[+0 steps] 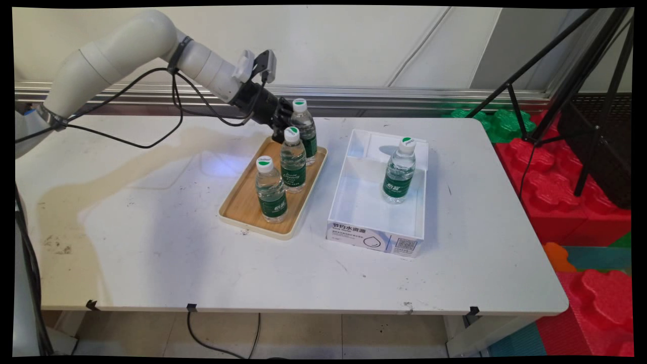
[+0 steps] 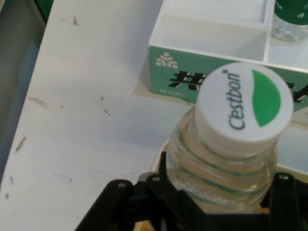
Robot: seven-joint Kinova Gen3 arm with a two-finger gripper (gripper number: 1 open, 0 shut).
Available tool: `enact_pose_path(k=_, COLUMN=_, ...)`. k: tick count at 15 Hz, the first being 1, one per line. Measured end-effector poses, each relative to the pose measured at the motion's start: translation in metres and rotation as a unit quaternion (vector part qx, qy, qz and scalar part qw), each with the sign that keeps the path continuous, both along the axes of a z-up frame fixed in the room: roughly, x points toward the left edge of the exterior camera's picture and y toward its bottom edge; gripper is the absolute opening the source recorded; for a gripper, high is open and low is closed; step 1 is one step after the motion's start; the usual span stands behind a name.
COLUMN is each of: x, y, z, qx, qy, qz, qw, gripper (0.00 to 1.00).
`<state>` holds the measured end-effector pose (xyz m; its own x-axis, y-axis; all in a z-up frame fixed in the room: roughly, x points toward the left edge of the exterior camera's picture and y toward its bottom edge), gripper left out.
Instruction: Place the picked object on the tray
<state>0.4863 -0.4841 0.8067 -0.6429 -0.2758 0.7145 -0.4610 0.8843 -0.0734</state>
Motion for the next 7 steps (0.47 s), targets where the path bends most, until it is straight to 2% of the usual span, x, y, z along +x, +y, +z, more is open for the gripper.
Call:
enact_pose_path(k=3, x=-0.0014, y=-0.0054, z=-0.0052, qx=-0.002, qy=-0.001, qz=0.001, qw=1.0, gripper=0.0)
enact_pose_path(k=4, x=-0.0014, y=-0.0069, z=-0.0063, qx=-0.003, qy=-0.001, qz=0.002, qw=1.0, gripper=1.0)
enact_pose_path(k=7, x=-0.0001, y=-0.0097, z=-0.0076, qx=-0.004, qy=0.0, qz=0.003, qw=1.0, gripper=1.0)
